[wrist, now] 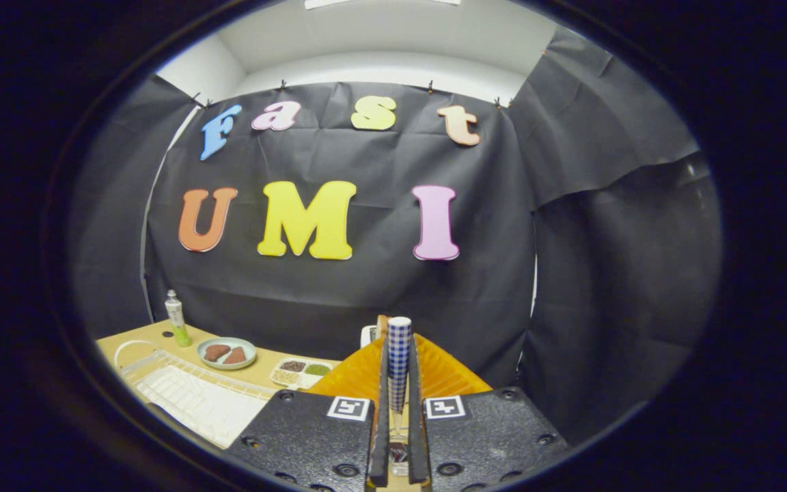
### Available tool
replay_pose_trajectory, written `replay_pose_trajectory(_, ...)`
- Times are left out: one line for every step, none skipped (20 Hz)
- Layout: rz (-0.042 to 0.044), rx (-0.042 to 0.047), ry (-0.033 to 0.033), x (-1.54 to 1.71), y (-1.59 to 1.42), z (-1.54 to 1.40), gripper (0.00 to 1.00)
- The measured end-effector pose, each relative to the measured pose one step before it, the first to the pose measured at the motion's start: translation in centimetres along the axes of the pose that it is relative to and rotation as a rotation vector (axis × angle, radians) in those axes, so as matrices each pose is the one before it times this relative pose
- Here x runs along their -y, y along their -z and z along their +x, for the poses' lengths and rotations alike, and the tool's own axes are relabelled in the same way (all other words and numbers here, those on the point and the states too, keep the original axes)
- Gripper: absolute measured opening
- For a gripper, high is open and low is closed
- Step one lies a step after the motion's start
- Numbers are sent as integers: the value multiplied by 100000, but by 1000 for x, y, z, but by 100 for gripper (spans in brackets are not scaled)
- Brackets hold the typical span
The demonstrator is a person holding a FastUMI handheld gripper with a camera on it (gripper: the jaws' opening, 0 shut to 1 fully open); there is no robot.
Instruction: Take the plate from the dish rack, then take the spoon from the basket and place it into the plate.
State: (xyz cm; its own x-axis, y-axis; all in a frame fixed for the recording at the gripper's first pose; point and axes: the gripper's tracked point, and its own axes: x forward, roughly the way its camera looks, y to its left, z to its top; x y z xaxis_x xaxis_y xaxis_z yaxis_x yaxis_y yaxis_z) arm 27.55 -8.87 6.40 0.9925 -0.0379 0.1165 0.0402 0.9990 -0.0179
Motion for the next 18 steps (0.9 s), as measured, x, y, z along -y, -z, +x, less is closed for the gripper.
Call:
replay_pose_trajectory(468, 821, -1162, -986, -671, -1354, 16)
replay_pose_trajectory(689, 487, -1403, -1133, -212, -1269, 16)
replay_pose_trajectory(-29, 84, -1975, -1356, -192, -1455, 16)
replay_pose_trajectory(557, 611, -1187, -1099, -98, -1274, 16)
replay_pose_trajectory(546, 1516, -1130, -1289, -115, -1132, 16)
replay_pose_trajectory(-194, 986, -1968, -1565, 121, -1159, 16)
replay_pose_trajectory(-632, 418, -1664, -1610, 404, -989, 16)
replay_pose_trajectory(-523, -382, -1106, -1533, 627, -1003, 16)
replay_pose_trajectory(486, -604, -1467, -1566, 593, -934, 16)
replay_pose_trajectory(896, -689, -1698, -1959, 832, -898, 16)
replay_pose_trajectory(318, -221, -2104, -1923, 881, -883, 16)
replay_pose_trajectory(-328, -524, -2670, -1873, 917, -759, 16)
replay_pose_trajectory(-544, -736, -2465, -1875, 966, -710, 16)
replay_pose_trajectory(-879, -414, -1322, -1509, 1123, -587, 16)
replay_pose_trajectory(-93, 434, -1405, -1438, 813, -625, 17)
replay_pose_trajectory(1066, -349, -2571, -1923, 1125, -400, 17)
replay_pose_trajectory(509, -996, -1892, -1441, 1128, -382, 17)
replay_pose_trajectory(330, -1236, 447, -701, 1225, -346, 17)
